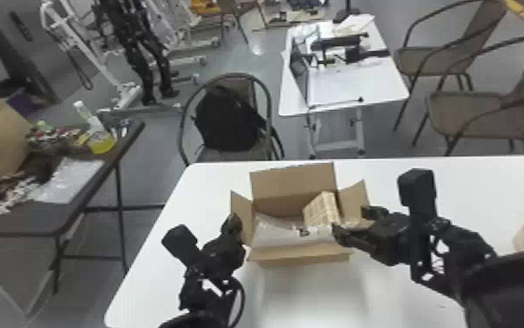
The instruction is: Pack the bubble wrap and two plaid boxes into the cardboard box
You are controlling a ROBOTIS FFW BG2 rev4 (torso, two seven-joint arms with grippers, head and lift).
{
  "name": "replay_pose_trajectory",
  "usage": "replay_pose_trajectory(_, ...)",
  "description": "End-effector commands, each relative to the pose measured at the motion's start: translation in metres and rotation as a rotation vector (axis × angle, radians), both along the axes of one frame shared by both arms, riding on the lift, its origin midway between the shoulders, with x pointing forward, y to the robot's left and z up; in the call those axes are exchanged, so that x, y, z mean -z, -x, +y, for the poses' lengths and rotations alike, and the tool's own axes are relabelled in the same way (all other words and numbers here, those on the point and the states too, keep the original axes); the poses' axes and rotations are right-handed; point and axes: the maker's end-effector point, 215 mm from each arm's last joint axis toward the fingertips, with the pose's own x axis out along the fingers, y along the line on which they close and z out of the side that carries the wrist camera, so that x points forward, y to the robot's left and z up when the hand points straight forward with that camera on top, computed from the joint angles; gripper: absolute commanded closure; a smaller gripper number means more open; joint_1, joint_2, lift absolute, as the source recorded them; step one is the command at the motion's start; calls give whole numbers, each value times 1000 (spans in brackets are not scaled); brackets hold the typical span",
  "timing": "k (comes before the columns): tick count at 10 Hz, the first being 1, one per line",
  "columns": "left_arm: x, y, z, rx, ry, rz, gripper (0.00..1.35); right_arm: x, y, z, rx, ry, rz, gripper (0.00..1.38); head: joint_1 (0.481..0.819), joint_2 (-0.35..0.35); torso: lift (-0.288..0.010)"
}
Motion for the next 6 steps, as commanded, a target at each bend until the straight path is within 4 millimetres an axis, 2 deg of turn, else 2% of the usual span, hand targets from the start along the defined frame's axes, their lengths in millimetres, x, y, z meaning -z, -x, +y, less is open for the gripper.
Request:
replay_pose_trajectory(1, -1, 0, 0, -2, 4, -3, 1214, -8, -13, -38, 72, 60, -69, 154, 695, 350, -14)
replay_pose_trajectory(2, -1, 0, 0, -4, 6, -5, 1214, -3, -15, -79, 162, 115, -99, 154, 695, 350, -14)
replay_pose_trajectory(3, -1, 2, 3, -10, 7, -7, 1214, 9, -7, -125, 269, 174, -112, 154, 695, 350, -14)
replay_pose_trajectory(4, 1, 4, 5, -15, 10, -6, 1214, 24, 8, -169, 365, 225, -107, 154, 695, 317, -14)
replay_pose_trajectory(6, 2, 6, 8, -22, 10, -6, 1214, 53, 47, -232, 473, 304, -68, 154, 695, 240, -14)
